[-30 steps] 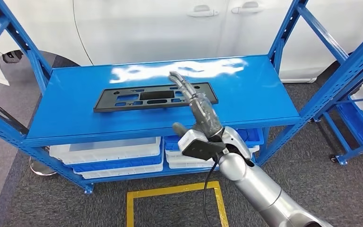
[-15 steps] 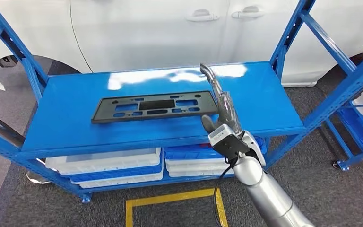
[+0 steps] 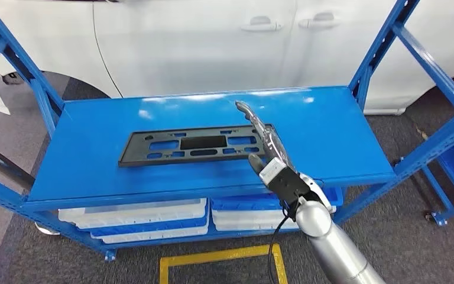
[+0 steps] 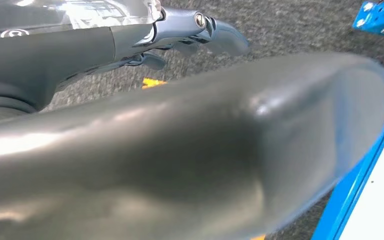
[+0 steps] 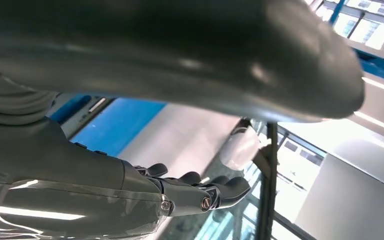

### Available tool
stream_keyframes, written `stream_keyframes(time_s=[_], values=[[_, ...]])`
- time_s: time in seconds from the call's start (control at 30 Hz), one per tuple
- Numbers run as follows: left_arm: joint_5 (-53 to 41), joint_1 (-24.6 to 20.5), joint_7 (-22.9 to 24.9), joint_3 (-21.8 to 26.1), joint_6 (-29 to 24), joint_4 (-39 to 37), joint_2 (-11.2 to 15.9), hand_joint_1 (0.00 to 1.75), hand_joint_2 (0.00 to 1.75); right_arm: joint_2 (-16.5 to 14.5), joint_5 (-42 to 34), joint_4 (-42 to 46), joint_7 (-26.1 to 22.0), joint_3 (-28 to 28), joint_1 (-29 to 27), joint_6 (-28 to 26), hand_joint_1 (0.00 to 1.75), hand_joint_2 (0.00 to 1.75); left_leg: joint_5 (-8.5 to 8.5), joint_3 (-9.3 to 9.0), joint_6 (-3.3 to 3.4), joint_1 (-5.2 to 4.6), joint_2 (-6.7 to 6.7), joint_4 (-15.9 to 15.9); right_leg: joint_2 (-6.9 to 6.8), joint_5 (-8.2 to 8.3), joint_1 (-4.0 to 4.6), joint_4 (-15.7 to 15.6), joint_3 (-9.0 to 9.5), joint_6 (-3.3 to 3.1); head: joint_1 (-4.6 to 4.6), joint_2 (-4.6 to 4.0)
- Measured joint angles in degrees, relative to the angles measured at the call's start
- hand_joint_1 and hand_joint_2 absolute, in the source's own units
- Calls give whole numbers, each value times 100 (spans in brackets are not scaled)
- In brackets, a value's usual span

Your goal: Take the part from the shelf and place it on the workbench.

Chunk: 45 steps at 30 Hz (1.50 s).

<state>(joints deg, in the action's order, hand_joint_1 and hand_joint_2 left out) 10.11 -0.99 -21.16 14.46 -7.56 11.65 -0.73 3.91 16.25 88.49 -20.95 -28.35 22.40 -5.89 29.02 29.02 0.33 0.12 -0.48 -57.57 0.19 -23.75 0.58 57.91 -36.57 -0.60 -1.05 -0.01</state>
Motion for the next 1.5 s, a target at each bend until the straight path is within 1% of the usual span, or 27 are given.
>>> stream_keyframes(time_s=[0.1, 0.13, 0.23, 0.27, 0.3, 0.37, 0.4, 0.47, 0.6, 0.63, 0.7, 0.73, 0.77, 0.8, 0.83, 0.9, 0.93, 1.0, 1.1, 1.17, 1.23, 1.27, 1.3, 1.33, 1.37, 1.43, 1.5], values=[[-9, -11, 3, 1, -4, 0, 4, 0, 0, 7, -38, -157, -7, -1, -4, 92, 0, 0, 89, 47, -81, 3, 9, -233, -1, 15, -46, -80, 151, -54, -1, 1], [-15, -18, 3, 1, -7, 0, 4, 0, 0, 9, -38, -198, -12, -2, -2, 96, 0, 0, 180, 190, -102, 11, 11, -499, -3, 1, -59, -102, 202, -71, -5, 1], [-21, -18, 6, 3, -18, 0, 7, 0, 0, 8, -18, -308, -35, -8, -14, 118, 0, 0, 535, 859, -169, 36, 14, -1506, -4, -78, -61, -110, 290, -101, -14, 1], [-26, -8, 19, 4, -28, 0, 9, 0, 0, 9, 3, -344, -48, -11, -24, 141, 0, 44, 542, 998, -187, 46, 14, -1613, 1, -108, -64, -107, 328, -99, -15, 1], [-41, 1, 49, 4, -37, 0, 9, 0, 0, 11, 46, -376, -63, -19, -31, 167, 0, 87, 427, 1041, -200, 56, 15, -1520, 8, -142, -69, -103, 372, -92, -15, 1], [-132, 11, 248, 1, -63, -4, 9, 0, 0, 17, 277, -425, -83, -76, -34, 177, 0, 175, -124, 876, -206, 76, 18, -832, 17, -223, -78, -91, 472, -59, -15, 1], [-194, 8, 445, -8, -86, -15, 9, 0, 0, 23, 500, -455, -82, -142, -27, 134, 0, 175, -316, 773, -197, 77, 22, -469, 20, -262, -74, -73, 508, -34, -15, 0], [-315, 2, 945, -30, -184, -36, 8, 0, 0, 33, 1143, -540, -40, -360, 6, -63, 0, 175, -471, 660, -130, 66, 27, -104, 25, -324, -55, -45, 527, 26, -15, 0], [-508, 25, 1797, -116, -527, -58, -2, 0, 0, 36, 2724, -806, 143, -995, 120, -875, 0, 175, -508, 615, 10, 88, 24, -58, 23, -479, -48, 83, 495, 142, -2, 1], [-529, 30, 1937, -144, -595, -61, -4, 0, 0, 33, 3048, -898, 193, -1156, 165, -1095, 0, 175, -513, 603, 34, 99, 25, -40, 19, -602, -57, 290, 397, 172, 8, 1], [-541, 39, 2122, -173, -702, -63, -3, 0, 0, 15, 3620, -1144, 311, -1476, 249, -1502, 0, 175, -500, 596, 66, 95, 24, -34, 11, -926, -82, 1016, 18, 224, 31, 1], [-541, 46, 2179, -175, -741, -63, -1, 0, 0, 1, 3866, -1291, 376, -1628, 279, -1679, 0, 175, -492, 594, 77, 93, 21, -35, 11, -1034, -92, 1374, -187, 238, 33, 1], [-545, 53, 2214, -176, -769, -63, 1, 0, 0, -20, 4101, -1447, 450, -1775, 303, -1851, 0, 175, -482, 589, 81, 91, 16, -37, 11, -1046, -98, 1581, -326, 243, 34, 1], [-551, 59, 2225, -178, -785, -63, 2, 0, 0, -51, 4320, -1603, 526, -1908, 335, -2015, 0, 175, -473, 580, 77, 89, 10, -40, 11, -944, -100, 1562, -359, 237, 35, 1], [-561, 67, 2213, -179, -790, -63, 3, 0, 0, -92, 4520, -1760, 602, -2034, 382, -2166, 0, 175, -462, 567, 68, 88, 5, -43, 11, -752, -98, 1318, -277, 219, 36, 1], [-583, 77, 2126, -180, -778, -63, 2, 0, 0, -200, 4872, -2066, 748, -2264, 519, -2422, 0, 175, -440, 539, 39, 74, 3, -50, 11, -347, -74, 514, 64, 150, 34, 0], [-597, 79, 2063, -181, -761, -63, 1, 0, 0, -263, 5004, -2213, 813, -2368, 589, -2505, 0, 175, -430, 533, 18, 65, 3, -52, 8, -235, -57, 212, 196, 117, 33, 0], [-631, 76, 1949, -182, -712, -63, 0, 0, 0, -394, 5205, -2497, 952, -2557, 684, -2620, 0, 175, -421, 526, -41, 56, 3, -41, 3, -202, -23, -7, 284, 67, 32, 0], [-681, 77, 1827, -190, -650, -63, 6, 0, 0, -615, 5408, -2859, 1133, -2776, 754, -2742, 0, 175, -367, 524, -143, 61, 9, -81, -3, -151, -56, -91, 328, -19, 30, 1], [-721, 76, 1754, -205, -632, -63, 11, 0, 0, -784, 5482, -3083, 1221, -2896, 816, -2815, 0, 175, -94, 715, -186, 67, 13, -525, -9, -121, -78, -145, 368, -68, 22, 1], [-750, 72, 1692, -223, -613, -63, 19, 0, 0, -960, 5541, -3335, 1299, -3003, 870, -2880, 0, 175, 253, 1070, -220, 69, 14, -1276, -13, -127, -65, -142, 372, -94, 20, 0], [-762, 73, 1672, -231, -601, -63, 25, 0, 0, -1049, 5572, -3464, 1340, -3046, 889, -2899, 0, 175, 322, 1194, -234, 70, 15, -1533, -13, -133, -60, -134, 372, -101, 20, 0], [-768, 75, 1655, -242, -586, -63, 30, 0, 0, -1146, 5605, -3595, 1382, -3083, 910, -2912, 0, 175, 281, 1221, -243, 71, 15, -1587, -12, -141, -58, -122, 371, -105, 20, -1], [-778, 74, 1644, -255, -570, -63, 37, 0, 0, -1243, 5632, -3718, 1423, -3114, 936, -2917, 0, 175, 138, 1134, -245, 74, 16, -1409, -7, -152, -58, -105, 372, -102, 20, -1], [-791, 69, 1640, -269, -559, -63, 43, 0, 0, -1351, 5653, -3834, 1456, -3138, 971, -2918, 0, 175, -68, 946, -243, 79, 18, -1034, -1, -170, -60, -82, 373, -95, 19, -1], [-814, 46, 1635, -294, -547, -63, 53, 0, 0, -1561, 5661, -4052, 1510, -3164, 1056, -2926, 0, 175, -325, 587, -203, 76, 17, -316, 10, -210, -40, -30, 363, -55, 20, -1], [-831, 29, 1633, -309, -546, -63, 59, 0, 0, -1757, 5649, -4280, 1574, -3169, 1149, -2935, 0, 175, -354, 473, -138, 60, 10, -70, 13, -225, -19, -2, 345, -12, 32, 0]])
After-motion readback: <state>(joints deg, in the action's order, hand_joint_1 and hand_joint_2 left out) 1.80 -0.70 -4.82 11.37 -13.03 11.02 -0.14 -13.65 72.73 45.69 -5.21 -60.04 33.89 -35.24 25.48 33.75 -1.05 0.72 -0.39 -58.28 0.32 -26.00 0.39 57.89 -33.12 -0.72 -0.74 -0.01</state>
